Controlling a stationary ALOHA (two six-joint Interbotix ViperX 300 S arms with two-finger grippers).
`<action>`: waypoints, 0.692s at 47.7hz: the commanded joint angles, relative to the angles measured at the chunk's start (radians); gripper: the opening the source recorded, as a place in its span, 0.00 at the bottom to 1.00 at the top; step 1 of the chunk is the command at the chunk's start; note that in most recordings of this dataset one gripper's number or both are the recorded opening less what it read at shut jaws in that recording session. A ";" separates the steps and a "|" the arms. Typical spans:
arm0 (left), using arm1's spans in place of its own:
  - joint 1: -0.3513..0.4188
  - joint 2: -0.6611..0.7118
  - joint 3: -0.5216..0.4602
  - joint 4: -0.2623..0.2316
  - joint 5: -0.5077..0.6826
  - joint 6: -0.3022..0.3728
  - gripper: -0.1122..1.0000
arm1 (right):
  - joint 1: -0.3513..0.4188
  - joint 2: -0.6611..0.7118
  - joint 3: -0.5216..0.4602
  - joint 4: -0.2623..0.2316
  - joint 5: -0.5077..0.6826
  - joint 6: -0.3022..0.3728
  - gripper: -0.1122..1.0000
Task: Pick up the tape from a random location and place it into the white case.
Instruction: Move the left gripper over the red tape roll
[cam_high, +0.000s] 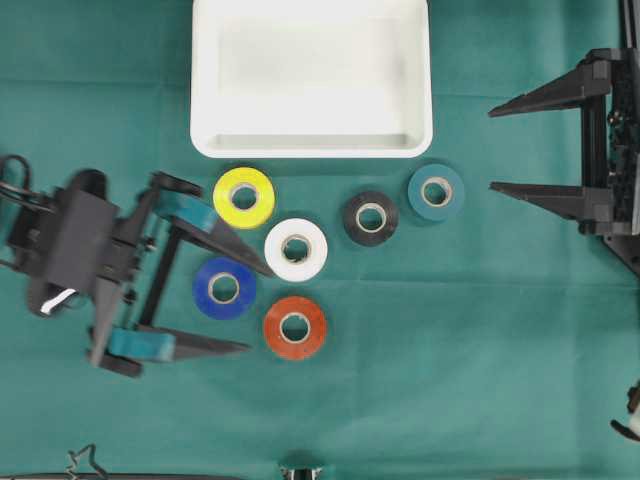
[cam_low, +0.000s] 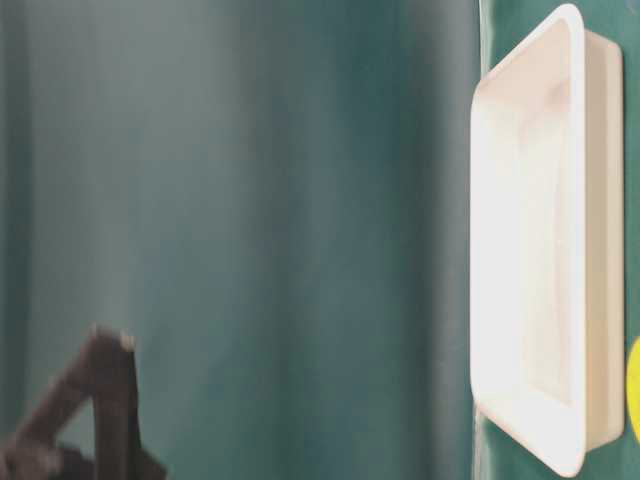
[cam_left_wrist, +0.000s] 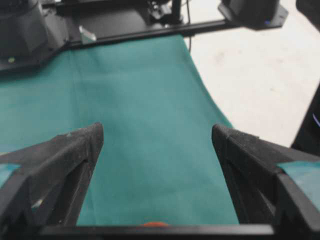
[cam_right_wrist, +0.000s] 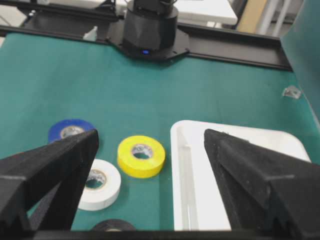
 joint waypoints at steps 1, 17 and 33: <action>-0.002 0.031 -0.071 -0.002 0.012 0.002 0.99 | -0.002 0.006 -0.026 0.000 -0.005 -0.002 0.93; -0.002 0.086 -0.144 -0.002 0.117 0.000 0.99 | -0.003 0.009 -0.026 -0.003 -0.003 -0.003 0.93; -0.002 0.095 -0.193 0.000 0.252 -0.005 0.99 | -0.003 0.009 -0.028 -0.003 -0.005 -0.003 0.93</action>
